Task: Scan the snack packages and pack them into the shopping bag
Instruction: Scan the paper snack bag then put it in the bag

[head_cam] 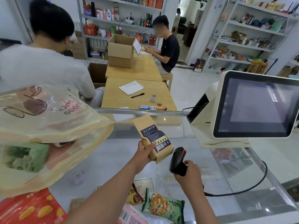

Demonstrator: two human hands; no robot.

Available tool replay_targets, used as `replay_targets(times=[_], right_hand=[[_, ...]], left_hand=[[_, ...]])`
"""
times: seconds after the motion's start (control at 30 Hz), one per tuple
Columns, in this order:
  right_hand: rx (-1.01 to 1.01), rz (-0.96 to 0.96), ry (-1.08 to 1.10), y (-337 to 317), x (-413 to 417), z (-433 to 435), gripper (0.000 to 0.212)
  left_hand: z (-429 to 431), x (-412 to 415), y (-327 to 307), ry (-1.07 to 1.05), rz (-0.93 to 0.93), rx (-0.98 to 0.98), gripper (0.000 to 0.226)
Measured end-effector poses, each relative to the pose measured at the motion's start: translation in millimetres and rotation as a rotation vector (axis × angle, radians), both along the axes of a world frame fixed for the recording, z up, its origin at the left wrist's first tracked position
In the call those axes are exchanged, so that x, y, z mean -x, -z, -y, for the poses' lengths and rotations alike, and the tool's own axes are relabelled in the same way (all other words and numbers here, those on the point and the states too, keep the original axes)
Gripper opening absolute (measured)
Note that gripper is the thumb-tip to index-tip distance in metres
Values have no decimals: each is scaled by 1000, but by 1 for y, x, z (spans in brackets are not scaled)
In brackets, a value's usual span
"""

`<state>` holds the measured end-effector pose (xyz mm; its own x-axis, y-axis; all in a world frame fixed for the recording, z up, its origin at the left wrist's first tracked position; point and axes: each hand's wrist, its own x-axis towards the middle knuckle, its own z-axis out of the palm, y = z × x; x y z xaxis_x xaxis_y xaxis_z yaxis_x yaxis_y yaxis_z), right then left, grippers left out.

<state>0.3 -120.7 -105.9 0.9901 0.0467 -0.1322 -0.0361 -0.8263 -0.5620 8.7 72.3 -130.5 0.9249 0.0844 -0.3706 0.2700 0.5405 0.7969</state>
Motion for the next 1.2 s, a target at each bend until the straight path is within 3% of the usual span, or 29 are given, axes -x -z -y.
replay_targets(times=[0.07,0.13,0.27,0.33,0.4,0.5,0.57,0.63,0.7,0.77,0.83,0.93,1.1,1.2], right_hand=[[18,42,-30,0,0,0,85],[35,170,-60,-9,-1,-5,100],[-108,246,-228,-26,-13,-36,96],[-104,225,-291,-28,-20,-54,100],[-234,243,-322,-30,-28,-68,99],[-596,121,-354,-46,-35,-85,74],[-842,-75,-350,-52,-34,-95,63],[-1099,-312,-358,-53,-30,-103,75],[-1234,-477,-425,-54,-21,-111,78],[-1259,-586,-553,-57,-12,-120,71],[-1258,-713,-693,-61,-2,-132,70],[-1235,-779,-781,-65,13,-154,77],[-1232,-694,-758,-66,38,-180,92],[-1314,-751,-703,-69,49,-187,69]], left_hand=[[0,-2,-3,-1,-15,11,52],[0,-4,-8,4,-33,-34,55],[-3,-8,-30,3,-36,-173,60],[-8,-6,-48,-6,-5,-209,53],[-15,-3,-68,-13,32,-267,44],[-29,10,-98,-54,76,-404,33],[-45,24,-111,-116,79,-489,35],[-66,43,-118,-271,50,-544,30],[-88,67,-121,-529,26,-582,16],[-102,91,-127,-712,115,-683,10],[-104,111,-136,-675,218,-779,22],[-102,126,-142,-591,172,-855,31],[-110,147,-149,-589,-12,-623,33],[-112,159,-149,-532,-169,-549,38]])
